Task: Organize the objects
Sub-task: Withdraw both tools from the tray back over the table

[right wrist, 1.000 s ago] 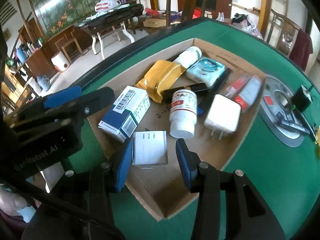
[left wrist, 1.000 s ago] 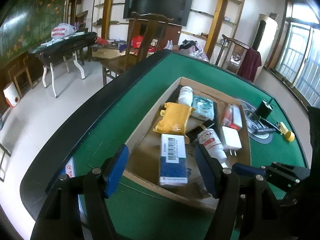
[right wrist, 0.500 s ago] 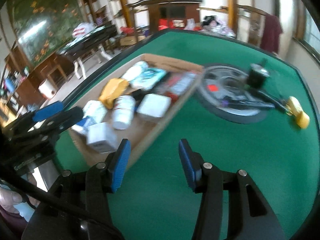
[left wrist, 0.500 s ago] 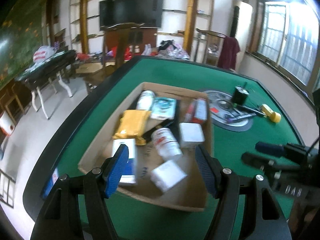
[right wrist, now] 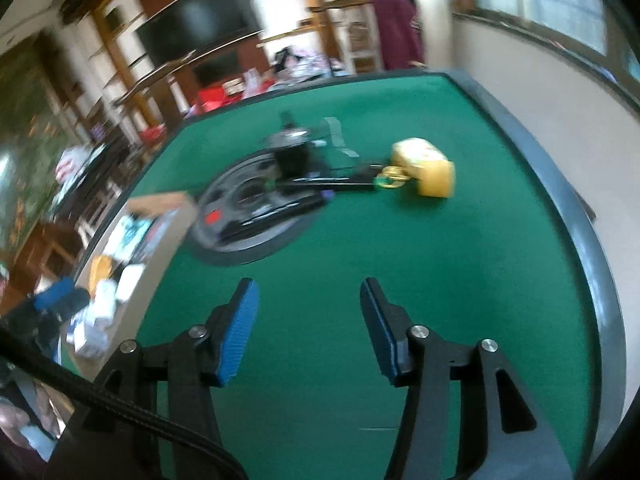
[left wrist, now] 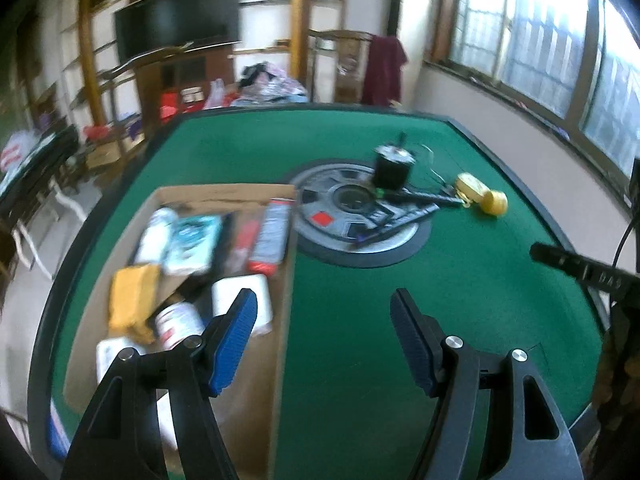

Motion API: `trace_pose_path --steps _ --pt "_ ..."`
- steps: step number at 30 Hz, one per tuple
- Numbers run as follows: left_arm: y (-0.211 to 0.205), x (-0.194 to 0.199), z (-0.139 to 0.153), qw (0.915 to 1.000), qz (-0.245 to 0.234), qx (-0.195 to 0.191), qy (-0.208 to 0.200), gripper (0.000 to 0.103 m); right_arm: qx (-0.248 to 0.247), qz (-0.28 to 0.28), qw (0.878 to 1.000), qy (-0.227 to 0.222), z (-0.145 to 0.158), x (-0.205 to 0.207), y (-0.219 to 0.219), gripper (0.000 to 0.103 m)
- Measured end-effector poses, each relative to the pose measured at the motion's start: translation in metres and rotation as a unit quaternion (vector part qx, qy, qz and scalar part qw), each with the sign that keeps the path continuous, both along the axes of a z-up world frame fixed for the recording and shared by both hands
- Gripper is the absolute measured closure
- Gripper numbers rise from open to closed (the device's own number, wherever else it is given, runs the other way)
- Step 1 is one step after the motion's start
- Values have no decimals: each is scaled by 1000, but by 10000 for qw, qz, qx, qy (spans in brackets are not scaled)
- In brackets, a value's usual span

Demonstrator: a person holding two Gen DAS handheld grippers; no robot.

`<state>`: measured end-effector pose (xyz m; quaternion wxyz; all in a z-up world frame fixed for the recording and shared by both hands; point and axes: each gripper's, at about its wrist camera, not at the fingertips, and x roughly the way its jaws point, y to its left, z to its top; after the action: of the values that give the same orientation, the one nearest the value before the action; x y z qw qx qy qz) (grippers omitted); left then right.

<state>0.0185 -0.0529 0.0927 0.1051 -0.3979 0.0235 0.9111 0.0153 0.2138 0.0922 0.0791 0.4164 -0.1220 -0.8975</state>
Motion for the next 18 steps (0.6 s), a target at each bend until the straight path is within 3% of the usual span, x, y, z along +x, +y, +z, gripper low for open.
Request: trace_pose_path --steps 7,10,18 --pt "69 -46 -14 9960 -635 -613 -145 40 -326 -410 9984 -214 -23 -6 37 51" --pt "89 -66 -22 9943 -692 -791 -175 40 -448 -480 9974 -294 -31 -8 44 51" --pt "116 -111 -53 9927 -752 -889 -299 40 -527 -620 9960 -381 -36 -14 60 51"
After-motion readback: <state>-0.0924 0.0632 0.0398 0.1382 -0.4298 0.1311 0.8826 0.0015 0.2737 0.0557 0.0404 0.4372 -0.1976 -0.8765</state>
